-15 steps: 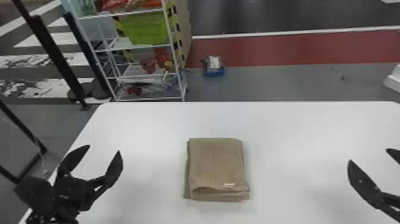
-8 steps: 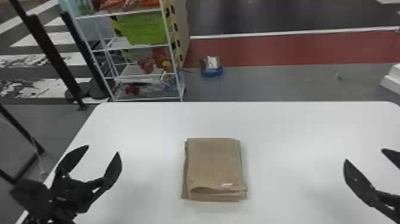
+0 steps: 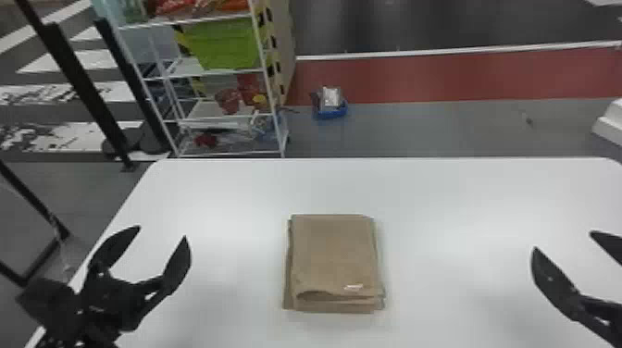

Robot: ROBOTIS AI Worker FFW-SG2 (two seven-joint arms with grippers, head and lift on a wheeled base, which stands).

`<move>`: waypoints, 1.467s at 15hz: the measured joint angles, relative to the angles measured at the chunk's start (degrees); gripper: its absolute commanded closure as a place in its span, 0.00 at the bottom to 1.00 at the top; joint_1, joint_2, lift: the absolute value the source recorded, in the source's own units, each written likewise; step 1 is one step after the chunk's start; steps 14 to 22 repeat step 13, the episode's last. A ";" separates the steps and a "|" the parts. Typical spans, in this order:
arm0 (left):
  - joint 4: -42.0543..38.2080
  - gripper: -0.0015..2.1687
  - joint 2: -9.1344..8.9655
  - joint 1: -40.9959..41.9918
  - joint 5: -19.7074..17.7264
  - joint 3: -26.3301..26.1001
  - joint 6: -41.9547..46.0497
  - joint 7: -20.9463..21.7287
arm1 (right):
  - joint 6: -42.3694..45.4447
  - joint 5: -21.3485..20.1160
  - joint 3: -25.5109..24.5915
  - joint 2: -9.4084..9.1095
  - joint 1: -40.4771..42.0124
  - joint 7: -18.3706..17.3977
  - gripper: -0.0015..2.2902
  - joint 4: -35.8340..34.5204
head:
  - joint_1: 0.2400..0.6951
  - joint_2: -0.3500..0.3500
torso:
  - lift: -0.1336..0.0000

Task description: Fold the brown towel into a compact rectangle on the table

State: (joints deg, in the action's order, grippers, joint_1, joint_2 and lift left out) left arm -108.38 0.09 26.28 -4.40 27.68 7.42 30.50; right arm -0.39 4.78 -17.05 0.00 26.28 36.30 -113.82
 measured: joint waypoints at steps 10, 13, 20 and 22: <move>0.00 0.06 0.00 0.00 0.01 -0.01 0.00 0.46 | -0.17 0.05 0.16 0.00 -0.09 -0.08 0.05 0.01 | 1.00 0.73 | 0.07; 0.00 0.06 0.00 0.00 0.01 -0.09 0.00 0.66 | -0.73 0.05 0.56 0.00 -0.09 -0.09 0.05 0.00 | 1.00 0.74 | 0.07; 0.00 0.06 0.00 0.00 0.01 -0.09 0.00 0.66 | -0.73 0.05 0.56 0.00 -0.09 -0.09 0.05 0.00 | 1.00 0.74 | 0.07; 0.00 0.06 0.00 0.00 0.01 -0.09 0.00 0.66 | -0.73 0.05 0.56 0.00 -0.09 -0.09 0.05 0.00 | 1.00 0.74 | 0.07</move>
